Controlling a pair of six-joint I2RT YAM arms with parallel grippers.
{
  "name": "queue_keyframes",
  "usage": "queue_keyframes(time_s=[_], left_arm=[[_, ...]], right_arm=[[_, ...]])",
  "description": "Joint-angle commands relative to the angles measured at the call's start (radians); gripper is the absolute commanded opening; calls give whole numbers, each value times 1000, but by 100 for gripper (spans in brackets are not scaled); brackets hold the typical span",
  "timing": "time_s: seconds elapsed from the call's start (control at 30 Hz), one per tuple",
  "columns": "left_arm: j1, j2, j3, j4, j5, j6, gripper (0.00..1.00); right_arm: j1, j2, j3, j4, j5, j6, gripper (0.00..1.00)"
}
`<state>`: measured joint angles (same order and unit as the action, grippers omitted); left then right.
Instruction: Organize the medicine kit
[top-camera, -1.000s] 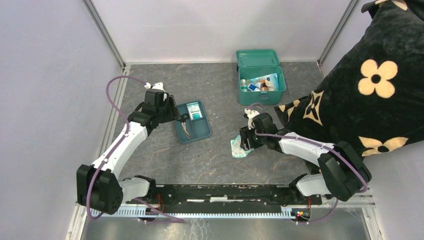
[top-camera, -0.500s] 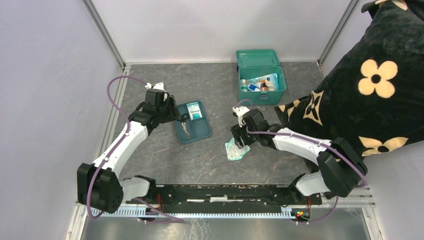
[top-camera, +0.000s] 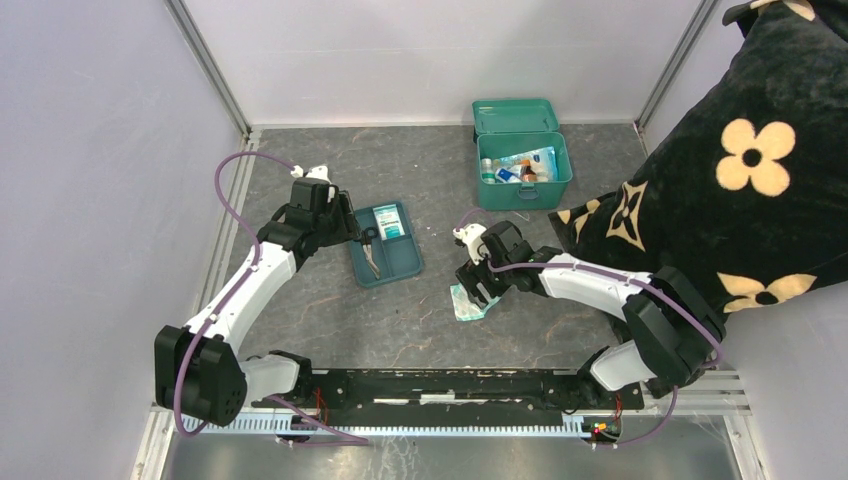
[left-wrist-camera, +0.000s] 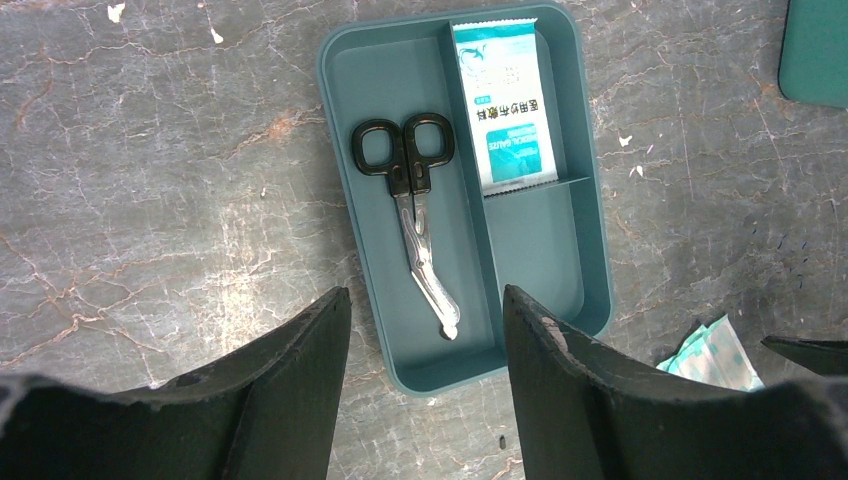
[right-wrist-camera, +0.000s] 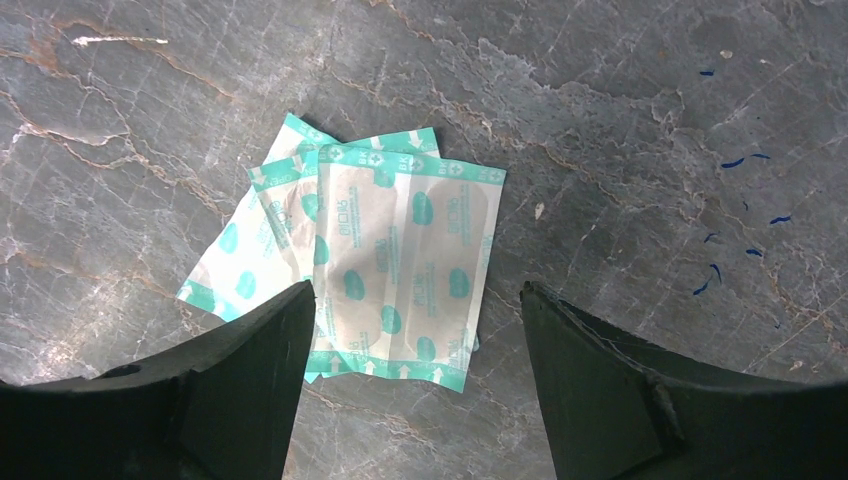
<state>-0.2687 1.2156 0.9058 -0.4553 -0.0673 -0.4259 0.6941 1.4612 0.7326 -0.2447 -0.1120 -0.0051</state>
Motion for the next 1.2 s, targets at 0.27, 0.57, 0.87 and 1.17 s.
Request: queue_keyframes(time_s=[0.27, 0.57, 0.87, 1.17], left_arm=[[2, 6, 25, 16, 29, 41, 64], [2, 12, 27, 12, 31, 42, 64], [2, 15, 28, 11, 31, 42, 64], [2, 17, 28, 10, 32, 42, 64]], right_arm=[[77, 30, 2, 53, 83, 62, 92], [89, 64, 9, 47, 131, 91, 88], [89, 41, 2, 68, 120, 123, 72], [90, 23, 5, 73, 119, 141, 63]])
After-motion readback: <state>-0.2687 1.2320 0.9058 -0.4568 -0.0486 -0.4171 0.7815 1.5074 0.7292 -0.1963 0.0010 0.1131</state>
